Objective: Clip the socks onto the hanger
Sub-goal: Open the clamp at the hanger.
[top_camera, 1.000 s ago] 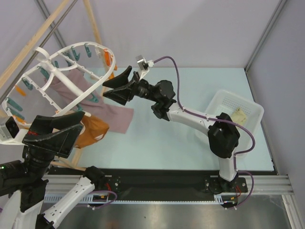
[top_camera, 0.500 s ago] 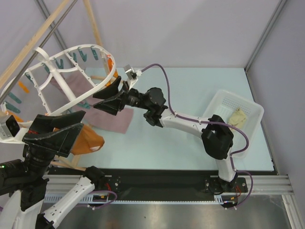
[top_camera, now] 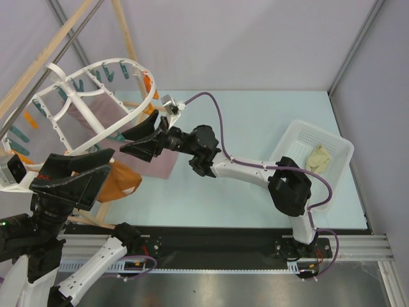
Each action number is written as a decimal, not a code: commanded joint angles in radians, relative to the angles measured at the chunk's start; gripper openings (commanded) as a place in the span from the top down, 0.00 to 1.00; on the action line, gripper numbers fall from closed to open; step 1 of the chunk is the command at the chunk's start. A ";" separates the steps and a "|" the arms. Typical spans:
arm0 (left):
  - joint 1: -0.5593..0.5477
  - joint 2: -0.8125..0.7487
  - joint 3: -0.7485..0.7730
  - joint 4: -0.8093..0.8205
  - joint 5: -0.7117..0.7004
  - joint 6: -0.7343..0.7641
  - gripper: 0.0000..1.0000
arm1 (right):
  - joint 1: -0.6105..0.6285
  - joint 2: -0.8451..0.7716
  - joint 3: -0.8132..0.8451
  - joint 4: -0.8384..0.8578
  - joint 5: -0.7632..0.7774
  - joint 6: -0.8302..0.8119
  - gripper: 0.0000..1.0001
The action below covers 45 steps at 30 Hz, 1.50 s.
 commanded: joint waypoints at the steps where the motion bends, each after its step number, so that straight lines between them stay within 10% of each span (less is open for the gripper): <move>1: 0.005 0.013 0.021 -0.001 0.022 -0.012 0.29 | 0.004 -0.004 0.021 0.069 0.020 -0.008 0.33; 25: 0.005 0.012 0.070 -0.110 -0.053 -0.017 0.34 | 0.021 0.081 0.140 0.017 0.015 -0.003 0.49; 39: 0.005 0.007 0.144 -0.348 -0.275 -0.044 0.41 | 0.056 -0.010 0.090 -0.099 0.038 -0.123 0.95; 45: 0.005 0.042 0.175 -0.459 -0.321 -0.064 0.44 | 0.103 -0.126 0.082 -0.387 0.208 -0.342 1.00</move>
